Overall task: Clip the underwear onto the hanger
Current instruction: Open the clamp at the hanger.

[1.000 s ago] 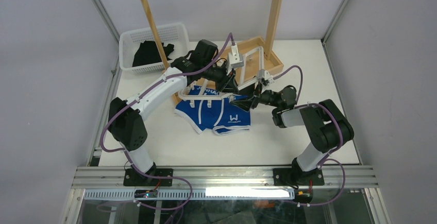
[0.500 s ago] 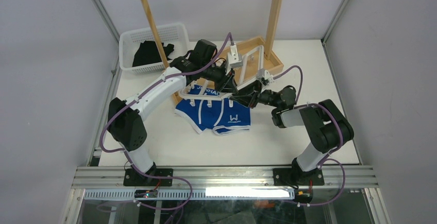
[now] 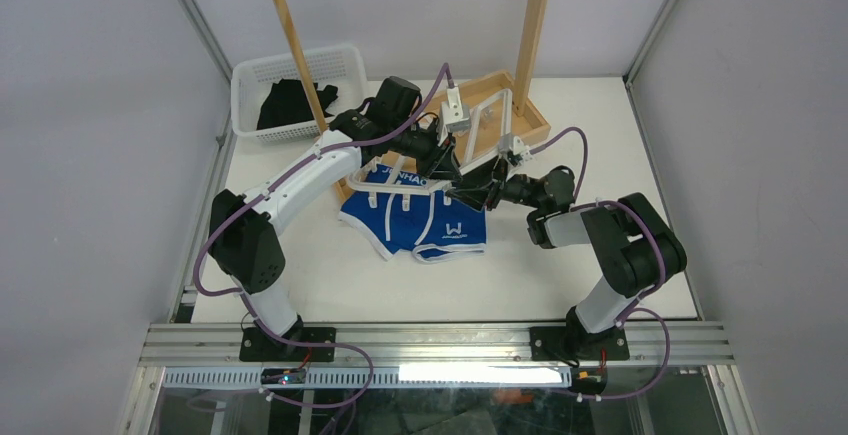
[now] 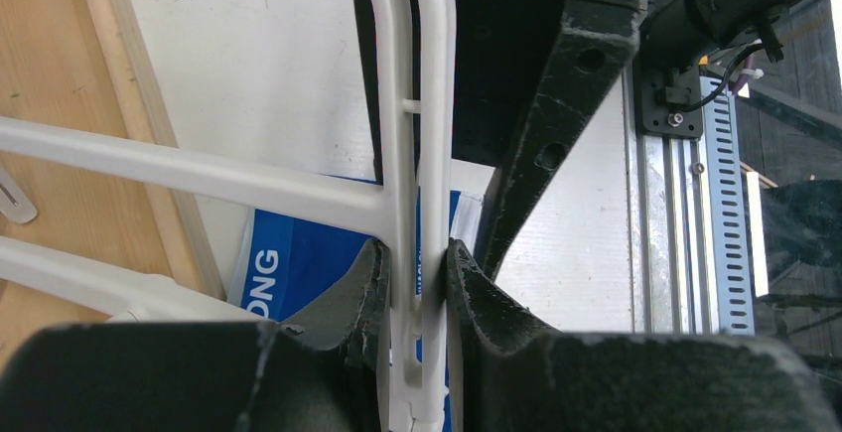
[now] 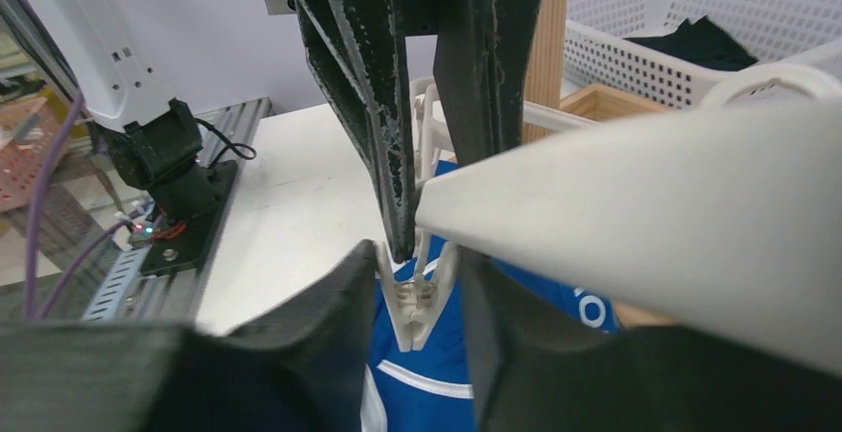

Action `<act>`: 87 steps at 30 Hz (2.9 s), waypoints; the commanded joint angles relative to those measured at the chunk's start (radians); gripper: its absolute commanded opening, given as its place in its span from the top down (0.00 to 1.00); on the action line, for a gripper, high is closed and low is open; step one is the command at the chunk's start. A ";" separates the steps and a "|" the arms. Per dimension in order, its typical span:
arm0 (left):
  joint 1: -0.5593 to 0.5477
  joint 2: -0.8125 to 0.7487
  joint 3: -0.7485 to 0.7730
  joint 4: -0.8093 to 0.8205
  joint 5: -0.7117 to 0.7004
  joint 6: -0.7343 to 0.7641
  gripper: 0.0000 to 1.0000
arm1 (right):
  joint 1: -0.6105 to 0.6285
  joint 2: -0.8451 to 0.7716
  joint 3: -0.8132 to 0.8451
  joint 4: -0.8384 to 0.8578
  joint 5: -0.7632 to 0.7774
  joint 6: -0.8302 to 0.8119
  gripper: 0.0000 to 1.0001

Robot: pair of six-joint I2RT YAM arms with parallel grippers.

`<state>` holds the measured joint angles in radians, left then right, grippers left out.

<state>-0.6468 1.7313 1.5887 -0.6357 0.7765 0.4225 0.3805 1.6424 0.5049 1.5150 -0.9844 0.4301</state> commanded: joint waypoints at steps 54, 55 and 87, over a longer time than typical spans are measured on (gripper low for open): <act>0.009 -0.047 0.014 0.087 -0.005 0.038 1.00 | 0.034 0.010 0.004 0.126 0.024 -0.065 0.56; 0.009 -0.047 0.014 0.087 -0.005 0.038 1.00 | 0.034 0.010 0.003 0.125 0.022 -0.065 0.58; 0.011 -0.124 -0.007 0.181 0.065 -0.073 0.55 | 0.034 -0.126 0.015 -0.152 0.089 -0.108 1.00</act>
<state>-0.6456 1.7126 1.5871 -0.5968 0.7914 0.3973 0.4046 1.5845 0.4843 1.4288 -0.9195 0.3698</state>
